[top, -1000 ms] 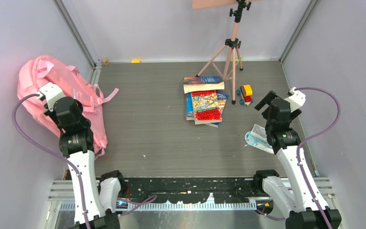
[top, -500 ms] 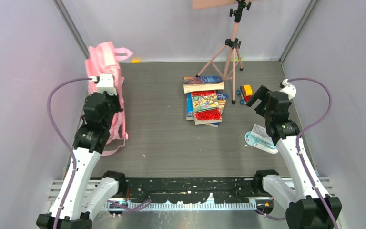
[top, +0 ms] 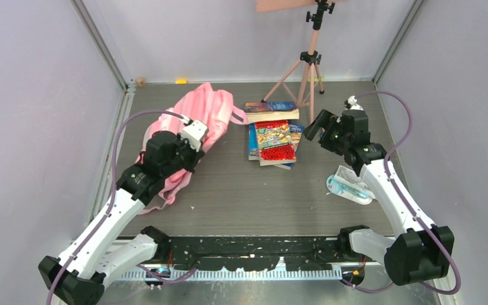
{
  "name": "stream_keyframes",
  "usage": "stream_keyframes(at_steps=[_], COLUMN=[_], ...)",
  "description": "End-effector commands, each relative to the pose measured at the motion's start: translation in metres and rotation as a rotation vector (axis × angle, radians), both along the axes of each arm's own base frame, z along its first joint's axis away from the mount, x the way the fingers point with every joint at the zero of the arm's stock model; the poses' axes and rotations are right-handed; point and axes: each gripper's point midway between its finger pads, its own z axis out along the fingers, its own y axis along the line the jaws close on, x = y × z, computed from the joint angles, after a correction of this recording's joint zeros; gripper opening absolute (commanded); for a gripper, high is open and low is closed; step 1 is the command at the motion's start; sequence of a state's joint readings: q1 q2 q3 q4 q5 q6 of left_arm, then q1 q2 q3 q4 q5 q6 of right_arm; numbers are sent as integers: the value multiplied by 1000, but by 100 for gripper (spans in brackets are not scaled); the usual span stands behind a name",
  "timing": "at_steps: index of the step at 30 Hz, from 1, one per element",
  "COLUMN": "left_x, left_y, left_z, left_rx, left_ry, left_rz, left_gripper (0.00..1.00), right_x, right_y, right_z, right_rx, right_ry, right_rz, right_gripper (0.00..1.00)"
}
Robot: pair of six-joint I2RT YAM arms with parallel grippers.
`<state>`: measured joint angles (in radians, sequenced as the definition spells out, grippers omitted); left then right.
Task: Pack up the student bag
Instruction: Adjust the student bag at the center of the board.
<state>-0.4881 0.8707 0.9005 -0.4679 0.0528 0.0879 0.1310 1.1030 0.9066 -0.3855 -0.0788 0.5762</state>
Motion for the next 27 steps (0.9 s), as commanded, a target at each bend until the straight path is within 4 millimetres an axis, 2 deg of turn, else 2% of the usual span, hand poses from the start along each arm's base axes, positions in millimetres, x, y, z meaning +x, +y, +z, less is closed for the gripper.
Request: stream_keyframes(at_steps=[1,4,7,9,11,13,16,19,22,24,27], left_x=[-29,-45,-72,-91,-106,-120,-127,-122,-102,-81,-36], left_y=[-44,-48,-53,-53,-50,-45,-41,-45,-56,-64,-76], left_z=[10,-1,-10,-14,-15,-10,9,35,50,50,44], left_rx=[-47,-50,-81,-100,-120,-134,-172,-240,-305,-336,-408], left_ry=[17,134,302,410,488,516,461,365,298,275,266], left_rz=[-252,-284,-336,-354,-342,-339,-341,-341,-315,-276,-130], left_gripper=[0,0,2,15,41,59,71,78,81,81,78], right_x=[6,6,6,4,3,1,0,-2,-4,-5,-8], right_y=[22,24,20,14,9,5,-2,-2,-3,-4,-6], right_z=[21,14,10,7,5,2,0,-6,-8,-9,-6], right_rx=[30,17,-27,-64,-97,-116,-149,-155,-154,-153,-143], right_ry=[-45,-29,-20,-4,3,5,-4,0,0,2,-9], right_rz=[62,72,73,66,55,49,27,36,33,20,4], right_gripper=[100,100,99,99,99,99,99,99,98,97,97])
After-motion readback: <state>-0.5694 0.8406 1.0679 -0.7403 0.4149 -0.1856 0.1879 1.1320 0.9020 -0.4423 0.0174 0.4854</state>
